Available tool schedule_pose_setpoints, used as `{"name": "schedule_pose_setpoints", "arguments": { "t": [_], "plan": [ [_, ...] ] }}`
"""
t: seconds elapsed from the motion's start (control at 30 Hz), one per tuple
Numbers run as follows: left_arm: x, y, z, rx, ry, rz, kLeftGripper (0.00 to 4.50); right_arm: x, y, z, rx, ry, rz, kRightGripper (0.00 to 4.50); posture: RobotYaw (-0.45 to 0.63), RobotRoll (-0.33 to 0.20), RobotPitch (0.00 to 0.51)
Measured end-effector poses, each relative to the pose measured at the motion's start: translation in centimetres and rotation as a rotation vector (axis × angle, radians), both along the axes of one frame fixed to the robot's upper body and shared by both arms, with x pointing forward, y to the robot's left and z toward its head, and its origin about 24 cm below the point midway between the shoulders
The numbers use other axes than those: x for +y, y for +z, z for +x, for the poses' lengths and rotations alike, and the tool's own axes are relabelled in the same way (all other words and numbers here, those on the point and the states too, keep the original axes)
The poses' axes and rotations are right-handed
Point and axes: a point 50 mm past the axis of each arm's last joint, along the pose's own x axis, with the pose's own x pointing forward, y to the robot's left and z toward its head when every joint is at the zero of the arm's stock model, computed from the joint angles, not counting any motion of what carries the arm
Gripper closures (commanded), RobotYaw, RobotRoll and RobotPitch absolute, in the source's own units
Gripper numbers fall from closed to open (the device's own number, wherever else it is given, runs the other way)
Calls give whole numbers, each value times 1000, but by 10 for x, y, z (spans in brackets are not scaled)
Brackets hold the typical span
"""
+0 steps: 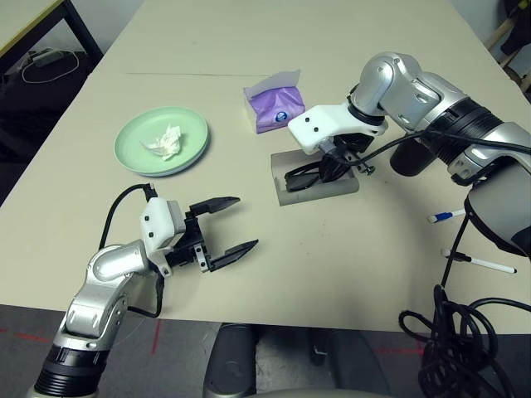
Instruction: Organize and tidy the items on the table.
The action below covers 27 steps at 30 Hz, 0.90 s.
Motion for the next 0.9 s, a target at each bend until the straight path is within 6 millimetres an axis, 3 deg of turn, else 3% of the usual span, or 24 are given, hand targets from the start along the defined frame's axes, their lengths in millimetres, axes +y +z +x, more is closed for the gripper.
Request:
{"name": "schedule_pose_setpoints", "arguments": {
  "t": [0.9],
  "plan": [
    [-2, -3, -3, -12, -5, -8, 0, 5, -7, 9, -22, -65, 5, 4481, 233, 0, 221]
  ]
}}
